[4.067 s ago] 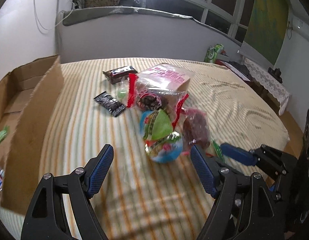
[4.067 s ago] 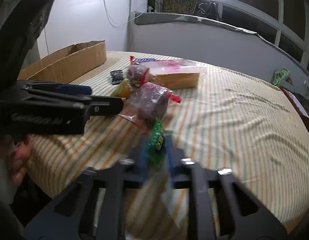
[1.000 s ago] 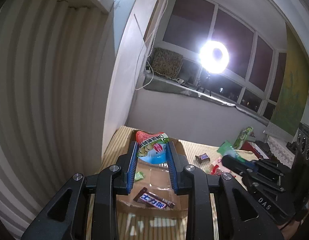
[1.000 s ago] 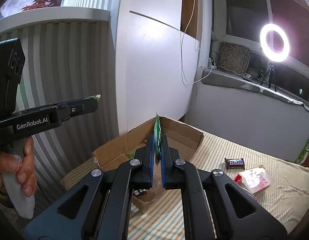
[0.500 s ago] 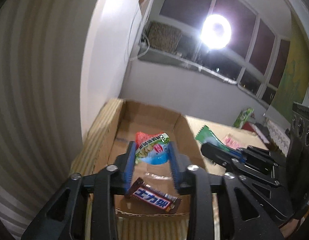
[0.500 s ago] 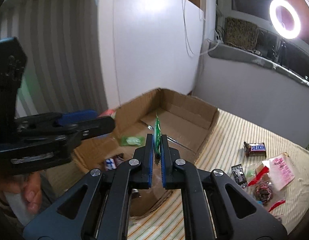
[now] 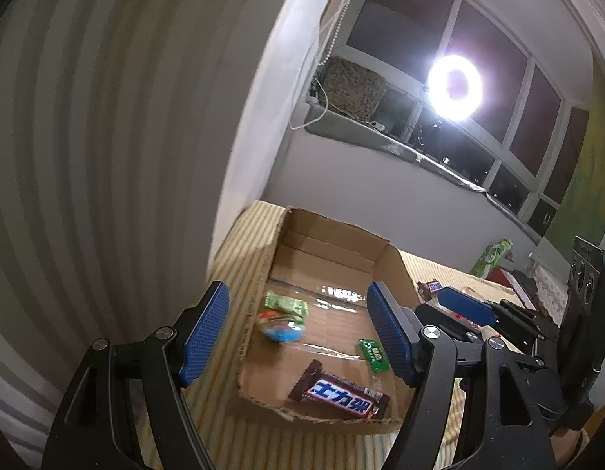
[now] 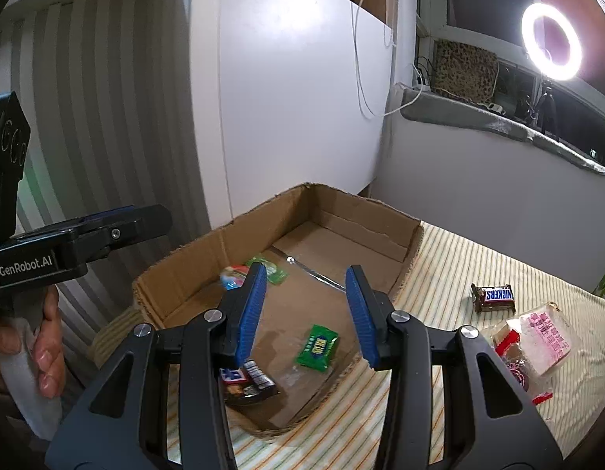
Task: Organize snacks
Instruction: 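Carry both items over the cardboard box and open both tools to release them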
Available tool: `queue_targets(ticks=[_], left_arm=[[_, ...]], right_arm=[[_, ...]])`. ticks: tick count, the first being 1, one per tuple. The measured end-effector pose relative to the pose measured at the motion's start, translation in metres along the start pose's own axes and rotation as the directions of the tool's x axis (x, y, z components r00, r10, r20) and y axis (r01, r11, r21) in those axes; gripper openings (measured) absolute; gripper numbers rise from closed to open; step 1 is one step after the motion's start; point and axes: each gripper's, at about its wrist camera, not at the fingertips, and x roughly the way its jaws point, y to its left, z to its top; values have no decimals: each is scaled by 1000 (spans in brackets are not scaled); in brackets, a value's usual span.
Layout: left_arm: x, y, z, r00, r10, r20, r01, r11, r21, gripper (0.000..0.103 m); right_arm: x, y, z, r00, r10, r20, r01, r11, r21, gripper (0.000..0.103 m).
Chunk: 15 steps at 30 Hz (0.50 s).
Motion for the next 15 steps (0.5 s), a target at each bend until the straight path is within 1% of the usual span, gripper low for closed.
queue_targets(ticks=[6, 10, 12, 14, 15], left_arm=[[-18, 7, -1, 1000, 13, 25, -12, 1000, -5, 73], [-26, 5, 0, 998, 54, 44, -55, 998, 18, 73], [-34, 3, 1, 994, 86, 62, -88, 995, 37, 73], [-41, 0, 3, 991, 108, 77, -111, 993, 48, 73], [-43, -2, 4, 990, 115, 84, -119, 991, 53, 73]], right_arm=[[-10, 16, 4, 1000, 10, 18, -9, 1000, -22, 44], [-13, 23, 5, 1000, 16, 20, -16, 1000, -23, 46], [-17, 26, 4, 999, 17, 33, -17, 1000, -22, 56], [-23, 25, 3, 999, 20, 50, -20, 1000, -8, 60], [-26, 24, 1, 998, 19, 54, -19, 1000, -2, 60]])
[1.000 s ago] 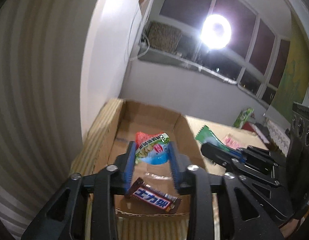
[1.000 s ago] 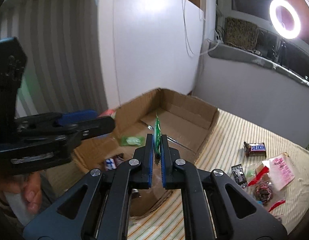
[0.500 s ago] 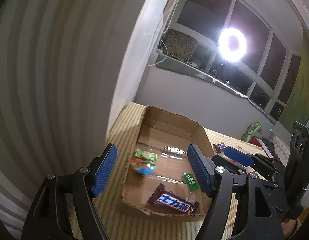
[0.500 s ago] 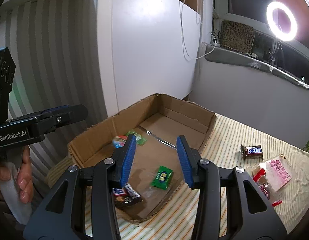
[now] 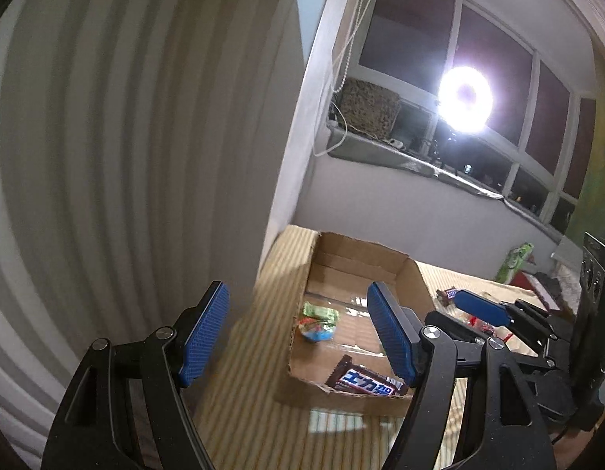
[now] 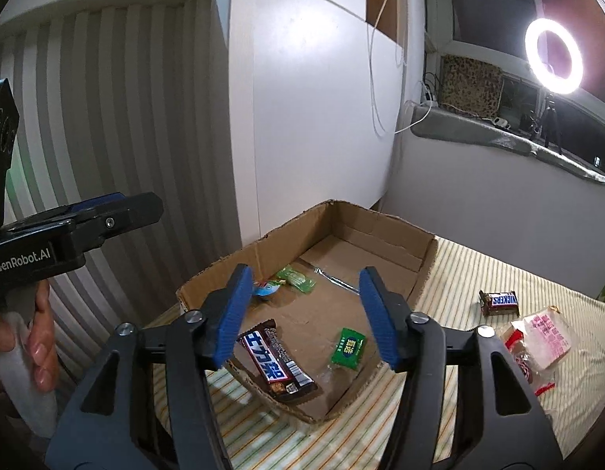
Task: Organize snacks
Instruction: 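Carry both items over the cardboard box and open both tools to release them, then move both tools back toward the snacks on the bed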
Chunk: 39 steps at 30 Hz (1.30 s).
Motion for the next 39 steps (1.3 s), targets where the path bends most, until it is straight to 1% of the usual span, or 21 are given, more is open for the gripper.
queue_targets(ticks=[4, 6, 7, 11, 15, 18, 24, 30, 39], left_arm=[[-5, -16, 0, 1000, 12, 10, -12, 999, 38, 76], [-5, -29, -2, 1000, 3, 9, -3, 998, 65, 76], [-4, -35, -4, 1000, -5, 7, 4, 997, 78, 76], [1, -72, -9, 998, -55, -10, 56, 990, 127, 77], [10, -114, -16, 993, -113, -39, 118, 977, 178, 77], [13, -139, -20, 986, -159, -54, 167, 963, 213, 77], [11, -166, -23, 977, -203, -70, 214, 942, 257, 77], [10, -188, -29, 971, -221, -87, 237, 927, 290, 77], [27, -227, -52, 963, -221, -155, 262, 903, 341, 77]], right_arm=[[-14, -17, -13, 1000, -28, 6, 27, 999, 36, 61], [-23, -28, -21, 999, -41, 7, 40, 997, 61, 70], [-29, -37, -26, 998, -58, 10, 57, 996, 75, 71], [-59, -74, -44, 991, -130, 14, 126, 982, 140, 72], [-94, -114, -63, 975, -222, 7, 215, 952, 216, 73], [-114, -131, -73, 963, -268, 8, 258, 934, 247, 73], [-143, -151, -86, 946, -323, 16, 305, 908, 288, 73], [-155, -169, -102, 942, -335, 9, 315, 893, 323, 74], [-148, -194, -136, 946, -322, -38, 312, 874, 373, 74]])
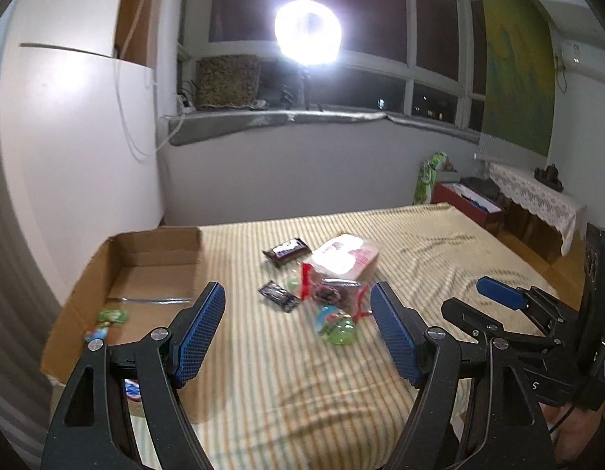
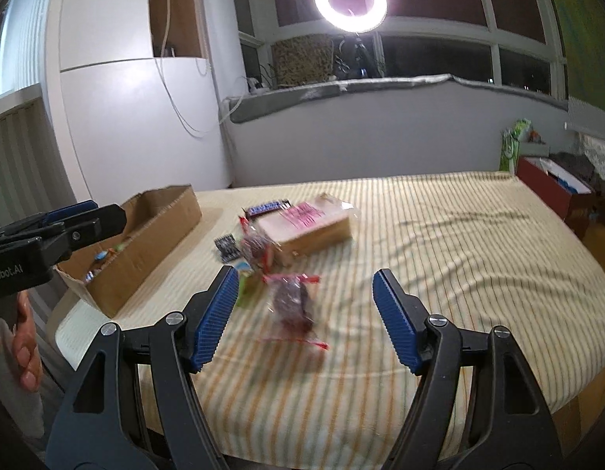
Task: Organize snacks
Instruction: 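Move both tools back toward the snacks on the bed, then grasp the red-tied bag of dark treats with the right tool while the left grasps a green jelly cup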
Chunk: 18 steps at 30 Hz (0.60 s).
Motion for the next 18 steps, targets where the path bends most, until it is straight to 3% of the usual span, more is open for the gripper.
queue_targets(ticks=[10, 14, 18], left_arm=[[63, -22, -32, 987, -42, -155, 45, 999, 14, 77], [80, -21, -53, 974, -52, -223, 53, 999, -1, 77], [86, -18, -57, 968, -58, -243, 56, 998, -17, 77]], right_arm=[[39, -15, -39, 993, 1, -121, 0, 1000, 4, 74], [45, -15, -45, 990, 6, -144, -6, 1000, 0, 74], [49, -10, -41, 990, 14, -141, -17, 1000, -20, 74]])
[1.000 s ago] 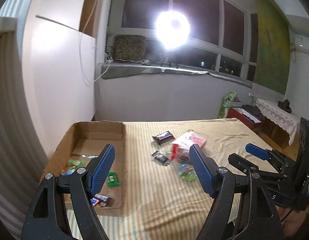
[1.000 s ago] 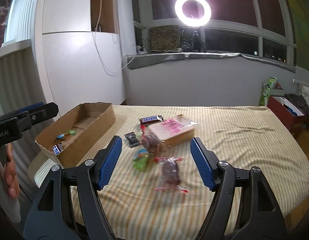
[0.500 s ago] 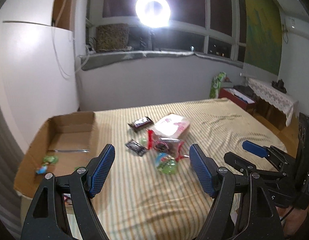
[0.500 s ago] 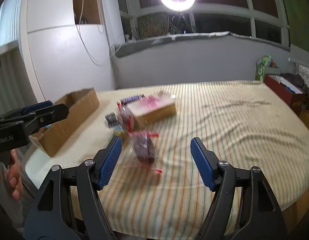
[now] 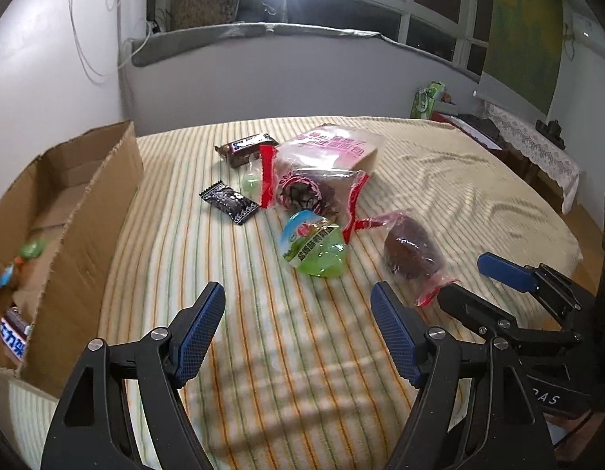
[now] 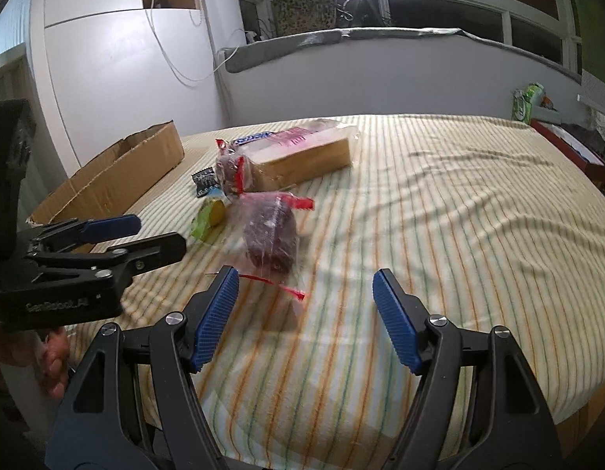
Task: Organize snacks
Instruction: 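Grasp the red-tied bag of dark treats with the right tool while the left grasps a green jelly cup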
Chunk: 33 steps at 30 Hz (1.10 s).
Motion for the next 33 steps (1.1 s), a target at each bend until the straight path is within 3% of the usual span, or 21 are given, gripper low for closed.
queue_targets(ticks=[13, 14, 15, 16, 18, 19, 20, 25, 33], left_arm=[[35, 10, 28, 996, -78, -32, 75, 994, -77, 77], [39, 10, 29, 995, -87, -40, 84, 993, -83, 77], [43, 10, 29, 994, -95, -50, 90, 992, -89, 77], [47, 10, 29, 993, -99, -57, 94, 991, -94, 76], [49, 9, 27, 995, -92, -45, 87, 992, -94, 67], [49, 9, 26, 995, -89, -40, 85, 992, -94, 40], [49, 10, 24, 996, -79, -39, 76, 993, -94, 29], [48, 18, 23, 994, -106, -12, 104, 986, -133, 26], [44, 14, 19, 995, -97, -1, 97, 990, -103, 26]], right_arm=[[43, 23, 27, 995, 70, -69, -77, 991, -108, 74], [47, 23, 28, 995, 70, -72, -78, 990, -114, 70], [50, 24, 28, 995, 68, -76, -77, 989, -123, 49], [54, 26, 27, 996, 50, -75, -60, 988, -142, 46], [55, 26, 26, 997, 46, -67, -56, 987, -148, 39], [55, 26, 26, 997, 47, -64, -56, 988, -147, 38], [55, 25, 26, 997, 49, -60, -57, 988, -144, 37], [56, 27, 24, 998, 32, -52, -40, 986, -162, 37], [56, 29, 23, 999, 24, -42, -31, 985, -168, 37]])
